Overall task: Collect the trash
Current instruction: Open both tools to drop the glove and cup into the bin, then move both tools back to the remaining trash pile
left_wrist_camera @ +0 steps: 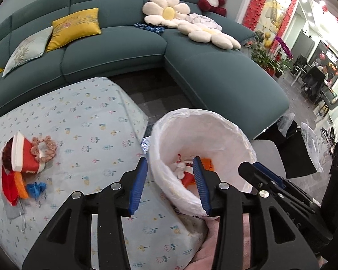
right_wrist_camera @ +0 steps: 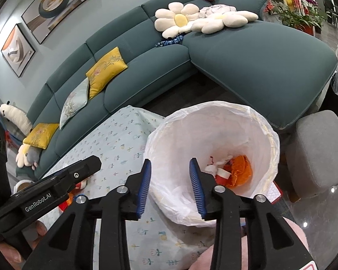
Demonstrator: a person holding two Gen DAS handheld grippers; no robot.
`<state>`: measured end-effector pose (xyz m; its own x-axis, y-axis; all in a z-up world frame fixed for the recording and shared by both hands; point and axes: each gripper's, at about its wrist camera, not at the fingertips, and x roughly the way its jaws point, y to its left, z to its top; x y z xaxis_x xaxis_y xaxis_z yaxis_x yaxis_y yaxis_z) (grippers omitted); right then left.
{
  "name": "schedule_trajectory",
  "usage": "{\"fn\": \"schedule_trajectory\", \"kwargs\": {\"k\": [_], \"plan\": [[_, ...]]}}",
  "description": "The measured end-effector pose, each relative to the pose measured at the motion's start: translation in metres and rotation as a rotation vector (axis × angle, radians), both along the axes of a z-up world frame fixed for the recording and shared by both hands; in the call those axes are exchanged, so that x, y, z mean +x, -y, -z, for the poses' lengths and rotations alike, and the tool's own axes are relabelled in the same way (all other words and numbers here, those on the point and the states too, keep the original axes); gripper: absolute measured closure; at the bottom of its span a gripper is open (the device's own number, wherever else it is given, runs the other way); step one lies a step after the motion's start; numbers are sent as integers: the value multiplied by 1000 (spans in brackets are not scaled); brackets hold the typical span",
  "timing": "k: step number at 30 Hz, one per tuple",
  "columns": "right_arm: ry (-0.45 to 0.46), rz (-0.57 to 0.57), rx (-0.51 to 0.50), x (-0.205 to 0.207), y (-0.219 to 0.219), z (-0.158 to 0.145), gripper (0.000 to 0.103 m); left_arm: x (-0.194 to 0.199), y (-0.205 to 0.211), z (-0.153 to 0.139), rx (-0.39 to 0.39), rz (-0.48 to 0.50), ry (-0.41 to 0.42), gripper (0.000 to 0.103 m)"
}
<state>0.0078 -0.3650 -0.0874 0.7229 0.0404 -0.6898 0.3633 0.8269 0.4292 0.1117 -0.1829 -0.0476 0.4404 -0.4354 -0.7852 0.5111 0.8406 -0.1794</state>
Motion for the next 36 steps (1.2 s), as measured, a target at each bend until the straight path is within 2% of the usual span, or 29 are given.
{"fn": "schedule_trajectory", "kwargs": {"k": [3,12,15,21,25,36], "plan": [[-1,-25,-7,5,-12,-3,66,2,-18,-2,-10,-40,0,56],[-2,-129,-31,26,-62,-13,65,13,-84,-3,-17,-166,-3,54],[-3,-163,-34,34,-79,-14,65,16,-107,0,-18,-212,-8,48],[-6,-231,-50,47,-117,-19,65,20,-153,4,-22,-296,-12,43],[-12,-269,-59,58,-140,-22,61,23,-186,12,-21,-360,-27,42],[-37,-386,-67,95,-211,-17,61,39,-274,38,-22,-536,-85,41]]}}
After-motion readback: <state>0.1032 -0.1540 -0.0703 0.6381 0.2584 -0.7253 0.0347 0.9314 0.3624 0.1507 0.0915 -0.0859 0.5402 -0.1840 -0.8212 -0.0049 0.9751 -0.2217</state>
